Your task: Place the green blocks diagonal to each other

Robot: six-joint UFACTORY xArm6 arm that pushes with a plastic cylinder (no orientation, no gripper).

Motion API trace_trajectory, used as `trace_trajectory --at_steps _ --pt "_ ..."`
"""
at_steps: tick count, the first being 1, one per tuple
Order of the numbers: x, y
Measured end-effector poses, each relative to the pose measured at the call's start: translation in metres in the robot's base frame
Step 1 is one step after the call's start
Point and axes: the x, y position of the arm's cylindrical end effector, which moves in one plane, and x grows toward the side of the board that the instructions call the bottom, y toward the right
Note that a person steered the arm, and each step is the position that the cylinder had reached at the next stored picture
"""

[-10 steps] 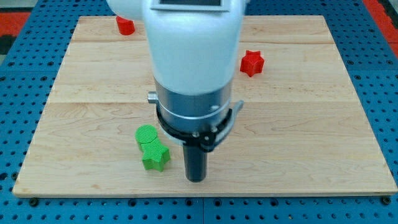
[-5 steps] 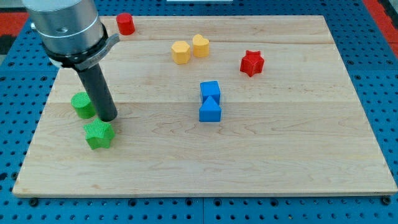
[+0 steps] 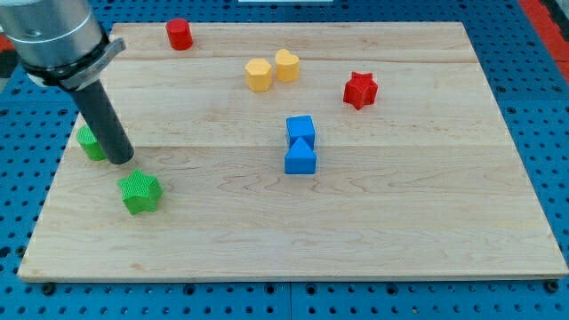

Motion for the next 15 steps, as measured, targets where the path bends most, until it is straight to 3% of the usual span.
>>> trace_trajectory --at_steps 9,10,11,12,13,14,15 --pt "0.039 -0.071" --pt "0.039 -0.083" --pt "0.003 -0.096" --pt "-0.045 -0.047" --pt "-0.060 -0.010" --pt "-0.044 -0.019" --pt "-0.039 0.011"
